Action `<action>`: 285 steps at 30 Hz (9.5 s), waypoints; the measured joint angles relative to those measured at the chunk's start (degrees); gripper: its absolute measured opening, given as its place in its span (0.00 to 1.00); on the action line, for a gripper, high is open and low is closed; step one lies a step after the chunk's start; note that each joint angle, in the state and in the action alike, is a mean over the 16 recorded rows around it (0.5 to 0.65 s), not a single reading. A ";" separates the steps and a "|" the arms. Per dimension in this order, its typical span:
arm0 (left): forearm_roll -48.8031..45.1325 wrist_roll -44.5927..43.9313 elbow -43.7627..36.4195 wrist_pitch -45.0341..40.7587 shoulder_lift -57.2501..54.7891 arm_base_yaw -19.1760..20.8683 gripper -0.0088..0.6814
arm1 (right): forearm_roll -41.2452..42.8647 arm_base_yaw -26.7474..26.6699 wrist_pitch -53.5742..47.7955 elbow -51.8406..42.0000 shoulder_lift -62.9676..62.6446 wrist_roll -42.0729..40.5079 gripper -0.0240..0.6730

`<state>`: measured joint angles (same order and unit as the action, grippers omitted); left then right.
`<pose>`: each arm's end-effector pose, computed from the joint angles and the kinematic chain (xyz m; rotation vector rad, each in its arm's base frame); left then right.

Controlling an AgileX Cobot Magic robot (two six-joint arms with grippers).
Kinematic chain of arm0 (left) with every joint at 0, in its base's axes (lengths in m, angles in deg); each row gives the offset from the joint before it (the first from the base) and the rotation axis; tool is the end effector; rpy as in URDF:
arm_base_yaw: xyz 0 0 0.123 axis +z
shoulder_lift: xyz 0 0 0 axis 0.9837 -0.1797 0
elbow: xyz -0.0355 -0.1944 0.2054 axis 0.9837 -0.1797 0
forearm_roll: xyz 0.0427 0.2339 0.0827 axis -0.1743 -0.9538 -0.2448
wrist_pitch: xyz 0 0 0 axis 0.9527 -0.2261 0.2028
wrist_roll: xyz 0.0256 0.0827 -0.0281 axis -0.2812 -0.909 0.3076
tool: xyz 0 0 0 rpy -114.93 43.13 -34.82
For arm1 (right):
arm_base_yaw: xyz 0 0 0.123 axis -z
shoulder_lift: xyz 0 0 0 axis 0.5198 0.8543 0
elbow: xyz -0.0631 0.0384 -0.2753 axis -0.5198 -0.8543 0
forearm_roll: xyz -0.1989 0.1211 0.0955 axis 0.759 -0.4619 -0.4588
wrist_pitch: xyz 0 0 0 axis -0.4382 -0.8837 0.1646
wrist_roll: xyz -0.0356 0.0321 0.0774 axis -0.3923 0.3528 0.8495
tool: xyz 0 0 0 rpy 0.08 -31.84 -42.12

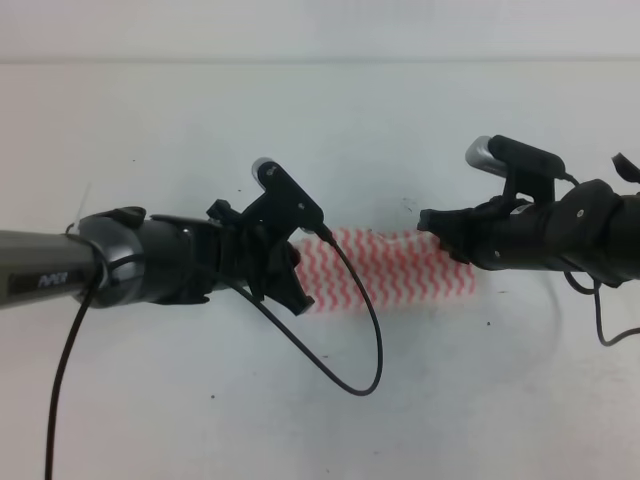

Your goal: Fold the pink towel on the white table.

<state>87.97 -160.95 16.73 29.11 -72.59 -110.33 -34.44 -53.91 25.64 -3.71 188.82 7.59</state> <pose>0.3473 -0.2128 0.1630 1.1686 1.9660 -0.0865 0.3545 0.1551 0.1767 0.2063 2.4036 0.5654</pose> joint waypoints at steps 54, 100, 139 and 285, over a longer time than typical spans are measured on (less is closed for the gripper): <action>-0.56 3.96 6.39 -19.67 -5.07 -0.11 0.01 | 1.21 -0.02 -1.12 0.00 0.09 -0.01 0.01; -2.24 2.43 15.62 -27.33 -13.95 -1.81 0.00 | 0.98 0.06 -0.81 0.00 0.09 0.00 0.01; -16.28 29.13 15.79 -19.57 -4.21 -0.86 0.01 | 6.62 0.70 -3.65 4.41 -0.13 -0.23 0.17; -52.01 71.18 18.94 -39.74 -7.46 2.87 0.00 | 20.96 3.12 -23.40 6.88 -2.22 9.34 0.01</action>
<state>35.95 -89.77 35.67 -10.63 -80.05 -107.46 -13.48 -50.79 2.24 3.17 186.60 16.92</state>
